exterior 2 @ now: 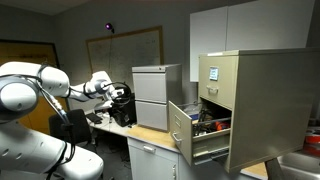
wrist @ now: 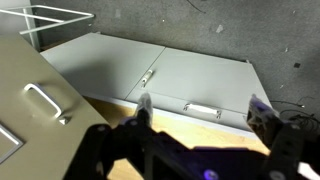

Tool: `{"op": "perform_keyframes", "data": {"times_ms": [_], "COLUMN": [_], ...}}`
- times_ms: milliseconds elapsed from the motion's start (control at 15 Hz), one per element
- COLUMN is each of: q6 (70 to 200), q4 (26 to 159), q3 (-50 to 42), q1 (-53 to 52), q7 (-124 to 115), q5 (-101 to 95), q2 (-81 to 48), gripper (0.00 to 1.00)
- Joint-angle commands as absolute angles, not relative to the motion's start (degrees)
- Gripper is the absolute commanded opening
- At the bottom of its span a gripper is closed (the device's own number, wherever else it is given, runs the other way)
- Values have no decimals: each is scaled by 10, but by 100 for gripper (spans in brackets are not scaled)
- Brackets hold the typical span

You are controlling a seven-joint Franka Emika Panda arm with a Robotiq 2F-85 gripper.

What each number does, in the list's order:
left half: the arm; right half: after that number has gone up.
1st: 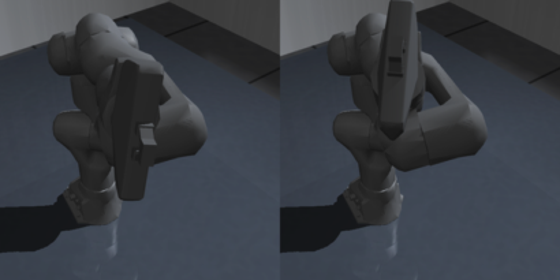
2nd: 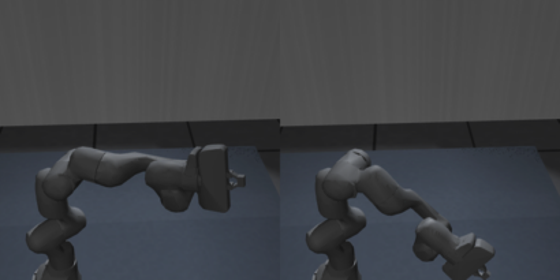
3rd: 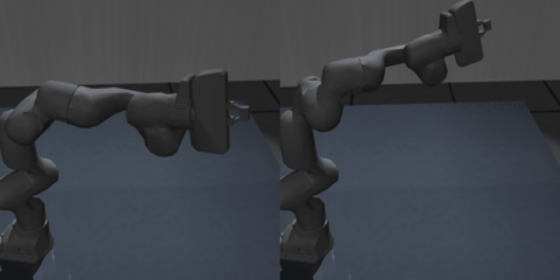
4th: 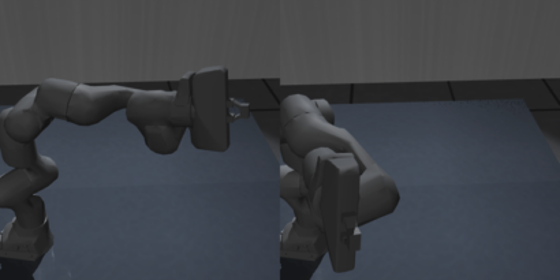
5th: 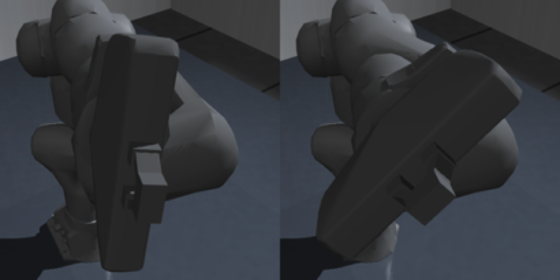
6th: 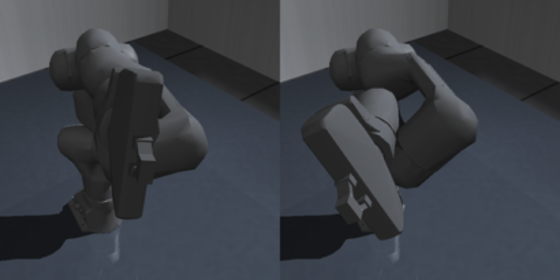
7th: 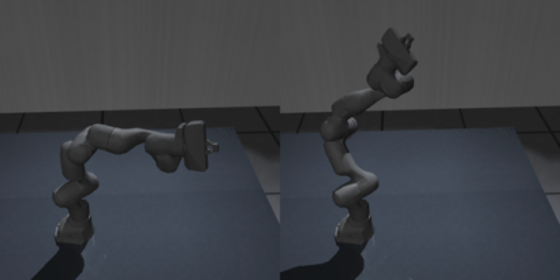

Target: Close the open drawer

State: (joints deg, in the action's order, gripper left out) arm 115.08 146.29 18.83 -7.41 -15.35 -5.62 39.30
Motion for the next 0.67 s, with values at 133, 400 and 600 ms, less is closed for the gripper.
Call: {"op": "perform_keyframes", "data": {"times_ms": [133,400,600], "q6": [1236,1304,1331], "q4": [1445,1440,1436], "q3": [202,224,257], "q1": [-46,-11,45], "q7": [-164,-177,-218], "q5": [-161,-289,-436], "q2": [330,259,213], "gripper": [74,54,30]}}
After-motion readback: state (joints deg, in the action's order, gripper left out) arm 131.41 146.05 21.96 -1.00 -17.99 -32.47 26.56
